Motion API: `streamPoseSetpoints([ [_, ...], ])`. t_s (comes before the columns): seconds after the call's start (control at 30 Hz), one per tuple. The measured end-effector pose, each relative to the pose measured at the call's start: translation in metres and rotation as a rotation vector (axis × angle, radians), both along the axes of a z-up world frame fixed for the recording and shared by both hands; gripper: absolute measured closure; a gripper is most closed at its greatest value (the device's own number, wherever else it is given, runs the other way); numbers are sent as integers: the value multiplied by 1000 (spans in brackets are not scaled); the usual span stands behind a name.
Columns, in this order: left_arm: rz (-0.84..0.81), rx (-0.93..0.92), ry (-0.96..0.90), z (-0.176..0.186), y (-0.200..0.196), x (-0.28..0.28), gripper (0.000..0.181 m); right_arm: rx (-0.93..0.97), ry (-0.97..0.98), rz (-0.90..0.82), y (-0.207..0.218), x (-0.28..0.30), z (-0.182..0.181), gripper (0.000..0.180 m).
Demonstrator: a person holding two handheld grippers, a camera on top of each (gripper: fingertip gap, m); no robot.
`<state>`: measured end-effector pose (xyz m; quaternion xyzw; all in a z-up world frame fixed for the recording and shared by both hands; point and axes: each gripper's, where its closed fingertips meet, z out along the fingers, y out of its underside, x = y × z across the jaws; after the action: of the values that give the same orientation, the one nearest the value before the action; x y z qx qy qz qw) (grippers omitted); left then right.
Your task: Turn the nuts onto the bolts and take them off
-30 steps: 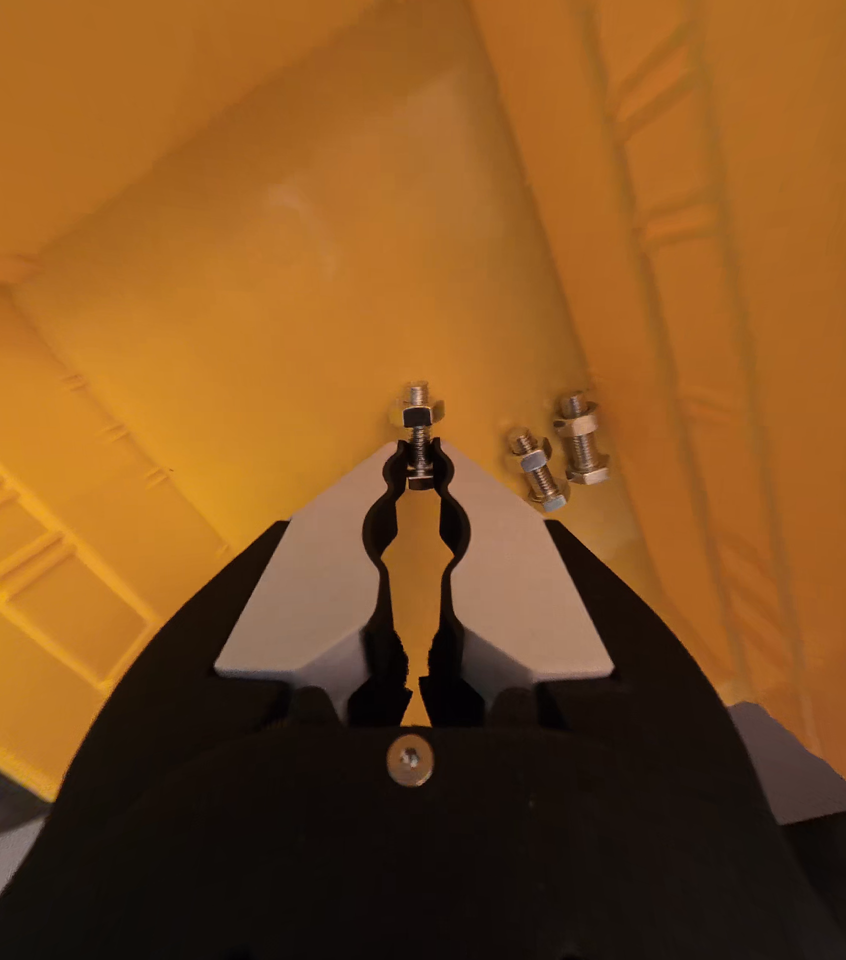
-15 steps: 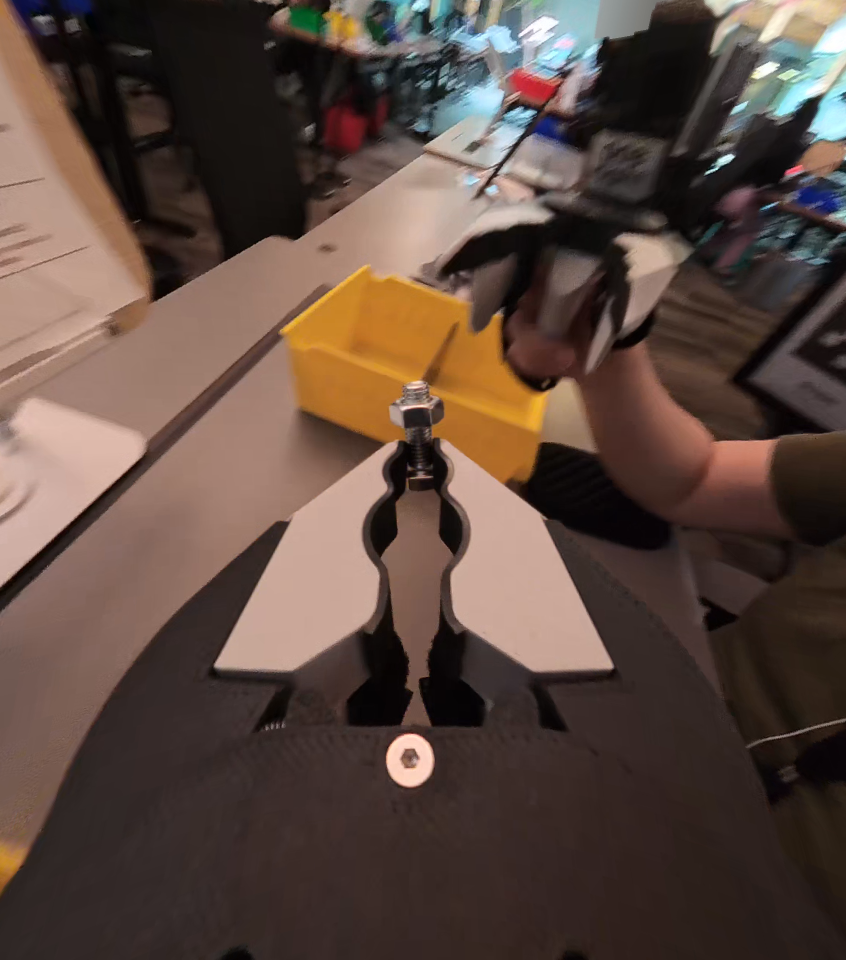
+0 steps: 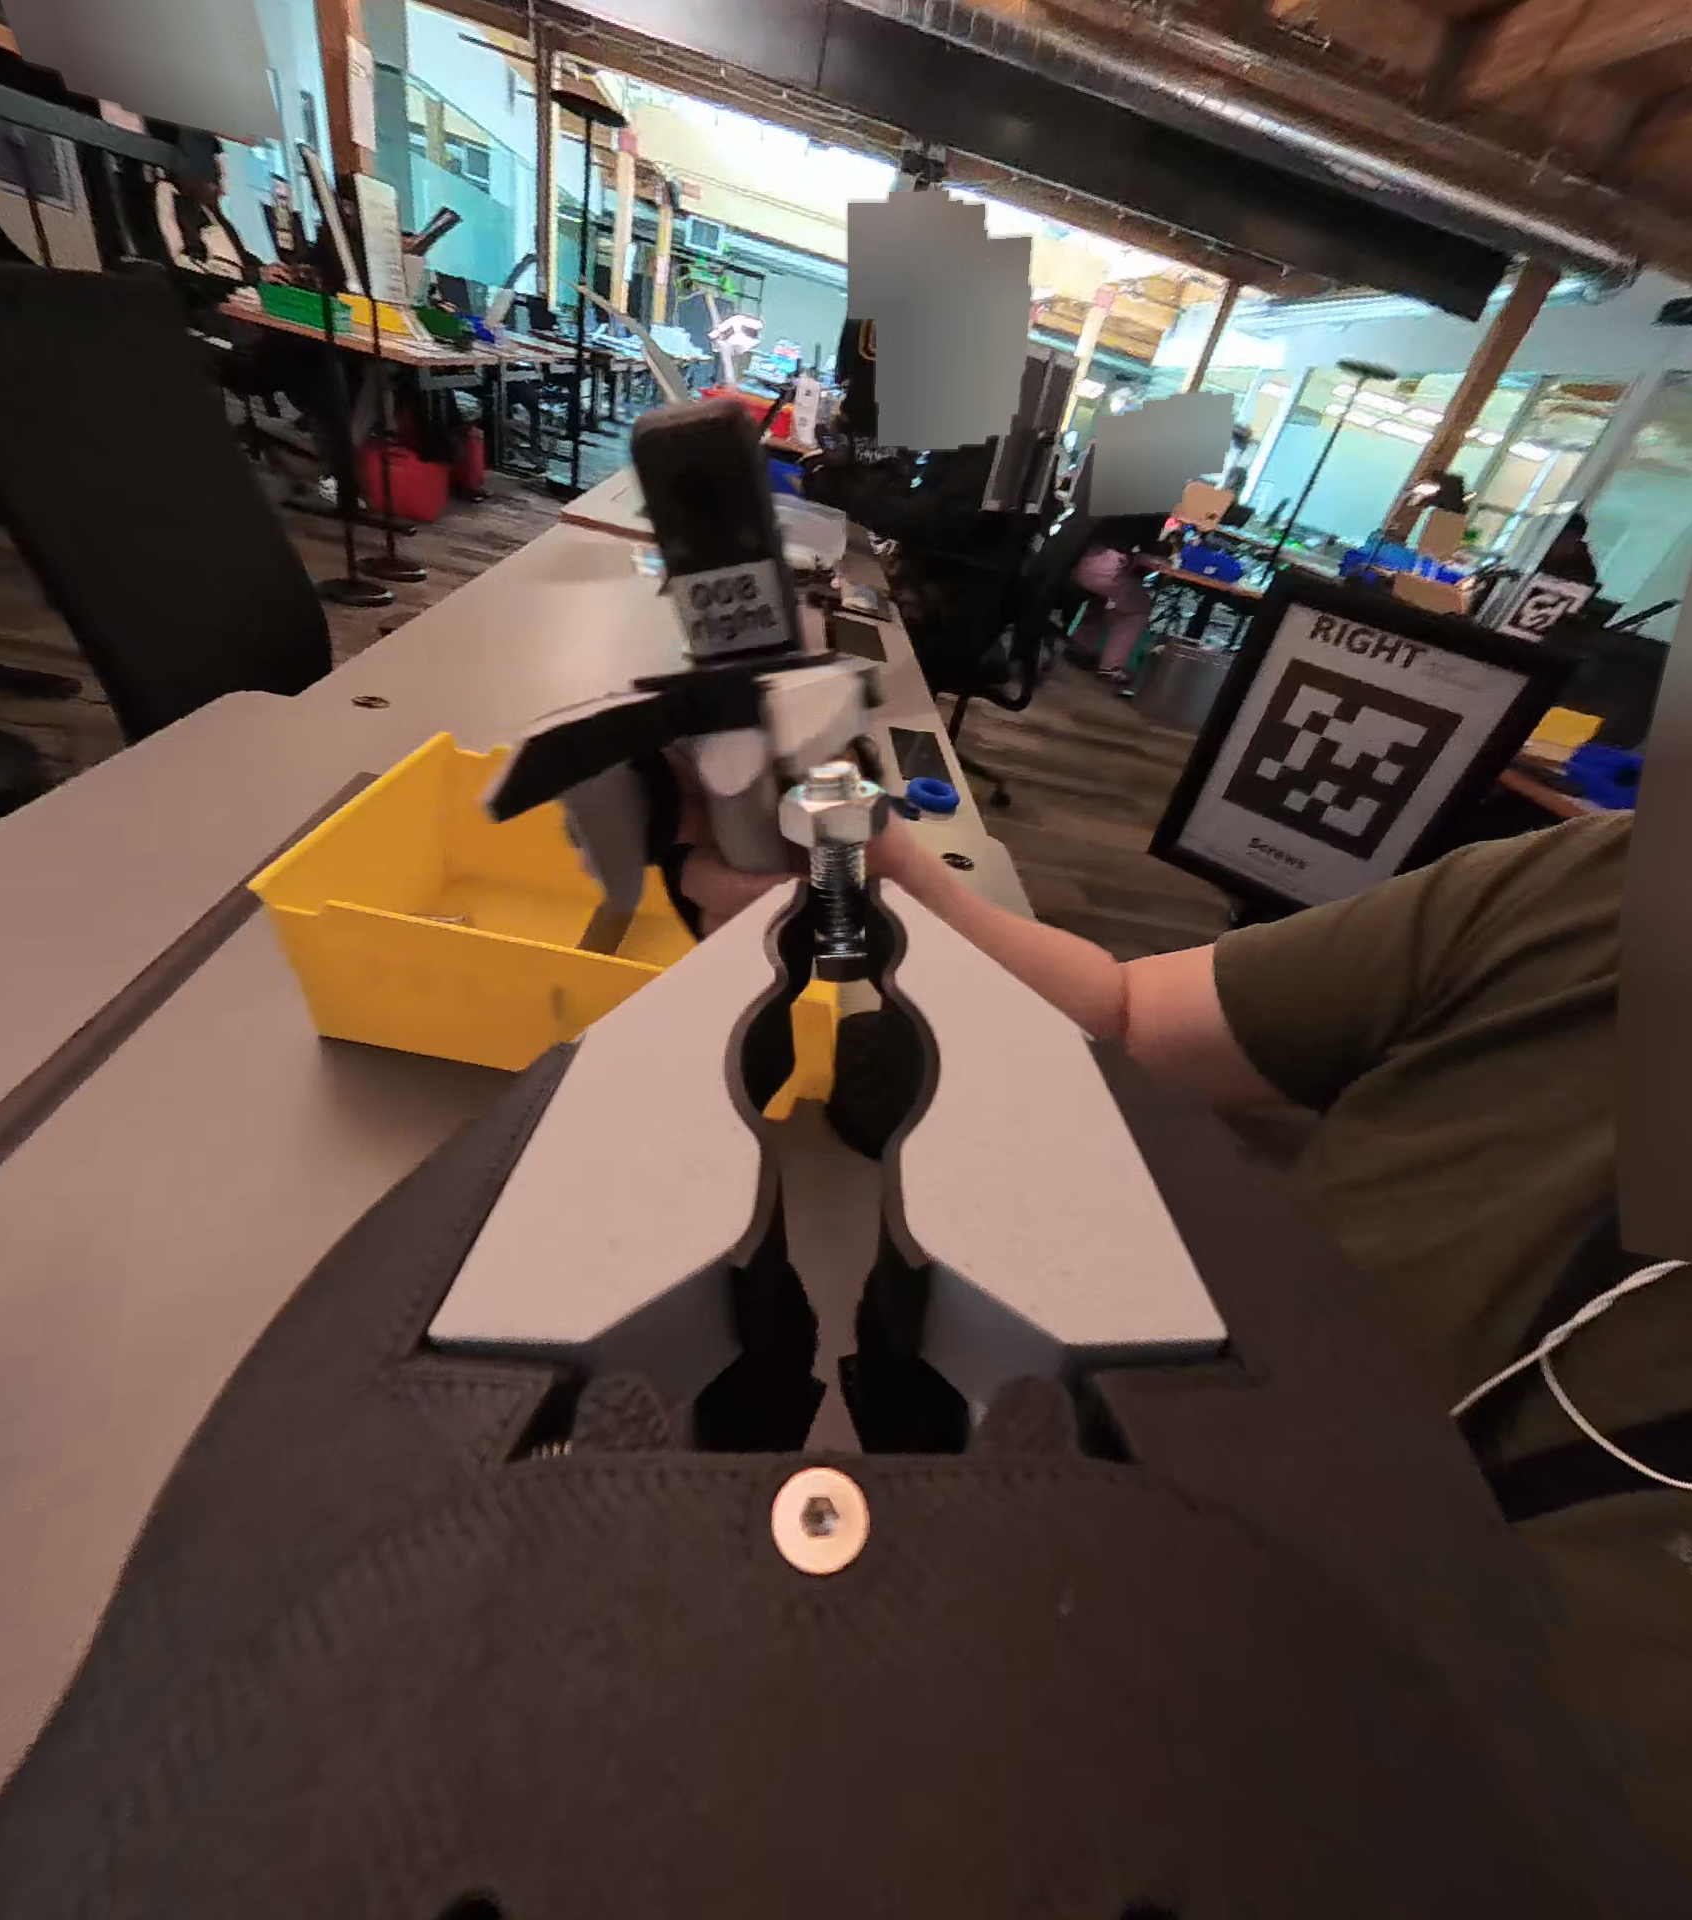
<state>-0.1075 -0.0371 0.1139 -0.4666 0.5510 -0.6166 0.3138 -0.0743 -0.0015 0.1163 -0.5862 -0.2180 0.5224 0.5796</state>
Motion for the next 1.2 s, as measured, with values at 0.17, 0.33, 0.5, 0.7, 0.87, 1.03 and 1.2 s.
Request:
streamPoseSetpoints([
  [0.17,-41,-7,19,-8,-7,7,173,90,-91,11,-16,-34,3,119],
  [0.33,-142,-55,-36,4,-24,0,173,28,-44,-48,8,1,-10,129],
  [0.5,-97,-32,-5,-1,-19,3,174,169,-54,41,-31,-27,20,123],
  [0.7,-79,-7,27,-10,-22,12,173,72,-40,64,-14,-21,1,116],
  [0.87,-117,-50,-17,2,-23,3,173,91,-30,80,-23,-18,11,126],
  [1.03,-130,-7,27,-9,-28,7,174,124,-73,86,-29,-36,10,126],
  [1.2,-130,-1,16,-6,-29,6,174,58,-5,103,-19,-15,6,130],
])
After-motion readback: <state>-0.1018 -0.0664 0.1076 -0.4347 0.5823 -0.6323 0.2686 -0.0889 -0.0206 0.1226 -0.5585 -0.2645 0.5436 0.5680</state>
